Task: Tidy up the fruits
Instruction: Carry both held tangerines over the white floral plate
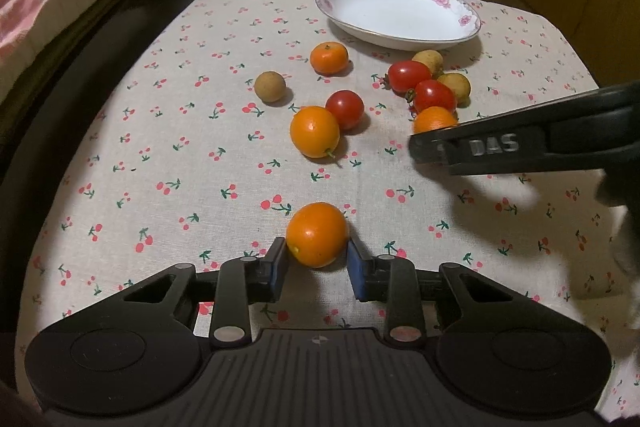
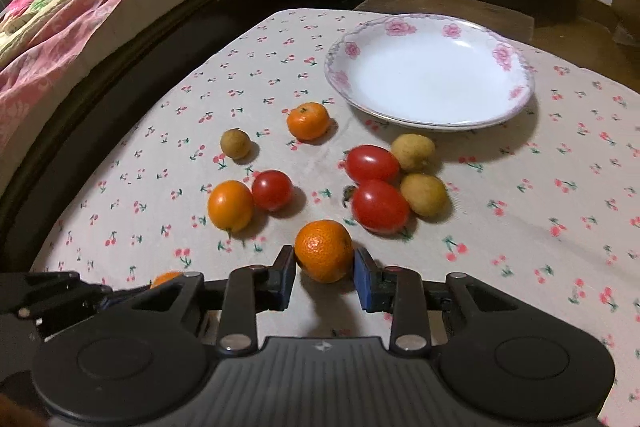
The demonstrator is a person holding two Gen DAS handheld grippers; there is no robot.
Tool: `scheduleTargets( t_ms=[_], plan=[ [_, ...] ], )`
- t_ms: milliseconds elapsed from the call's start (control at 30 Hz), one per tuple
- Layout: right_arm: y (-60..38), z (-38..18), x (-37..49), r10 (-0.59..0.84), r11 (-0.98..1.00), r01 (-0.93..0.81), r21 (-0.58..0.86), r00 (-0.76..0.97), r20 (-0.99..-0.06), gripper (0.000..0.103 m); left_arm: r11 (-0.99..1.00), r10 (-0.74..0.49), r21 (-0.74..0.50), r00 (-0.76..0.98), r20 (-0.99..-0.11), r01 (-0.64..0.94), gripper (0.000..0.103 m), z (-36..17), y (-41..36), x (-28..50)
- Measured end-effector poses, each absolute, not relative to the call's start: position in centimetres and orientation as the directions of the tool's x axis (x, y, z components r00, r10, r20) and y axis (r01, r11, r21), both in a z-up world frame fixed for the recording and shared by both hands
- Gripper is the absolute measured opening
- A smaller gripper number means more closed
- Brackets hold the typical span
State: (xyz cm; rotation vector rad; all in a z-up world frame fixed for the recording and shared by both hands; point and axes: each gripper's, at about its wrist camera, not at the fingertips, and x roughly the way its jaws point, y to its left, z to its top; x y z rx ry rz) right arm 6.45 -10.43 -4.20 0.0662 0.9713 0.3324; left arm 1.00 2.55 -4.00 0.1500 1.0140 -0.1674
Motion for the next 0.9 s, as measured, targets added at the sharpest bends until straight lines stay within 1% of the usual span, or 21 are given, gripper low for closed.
scheduleTargets(
  t_ms=[367, 500, 533, 600, 633, 767, 900],
  plan=[
    [-11.9, -1.9, 3.5, 0.291, 0.952, -0.248, 0.178, 0.569, -0.769, 0.031, 0.974, -0.038, 0.091, 0.546, -0.837, 0.207, 0.038, -3.2, 1.7, 0.4],
    [-12.5, -1.4, 2.7, 0.286, 0.954, -0.244, 0.172, 0.583, -0.760, 0.031, 0.973, -0.035, 0.102, 0.565, -0.824, 0.209, 0.033, -2.4, 1.2, 0.2],
    [-12.7, -1.3, 2.6, 0.287, 0.954, -0.244, 0.173, 0.586, -0.757, 0.031, 0.972, -0.035, 0.104, 0.568, -0.823, 0.211, 0.030, -2.2, 1.1, 0.2],
    [-12.9, -0.9, 2.5, 0.288, 0.954, -0.244, 0.174, 0.595, -0.750, 0.031, 0.971, -0.037, 0.105, 0.570, -0.821, 0.213, 0.022, -1.8, 1.0, 0.1],
    [-13.0, -0.7, 2.4, 0.289, 0.954, -0.245, 0.172, 0.599, -0.747, 0.031, 0.971, -0.037, 0.105, 0.570, -0.821, 0.215, 0.020, -1.7, 0.9, 0.1],
    [-13.3, 0.0, 2.6, 0.285, 0.956, -0.241, 0.168, 0.616, -0.735, 0.031, 0.969, -0.055, 0.085, 0.536, -0.842, 0.233, 0.019, -2.1, 0.9, 0.5],
    [-13.7, 0.0, 2.8, 0.287, 0.956, -0.228, 0.183, 0.619, -0.731, 0.031, 0.973, -0.037, 0.082, 0.500, -0.865, 0.215, 0.019, -3.5, 1.9, 0.9]
  ],
)
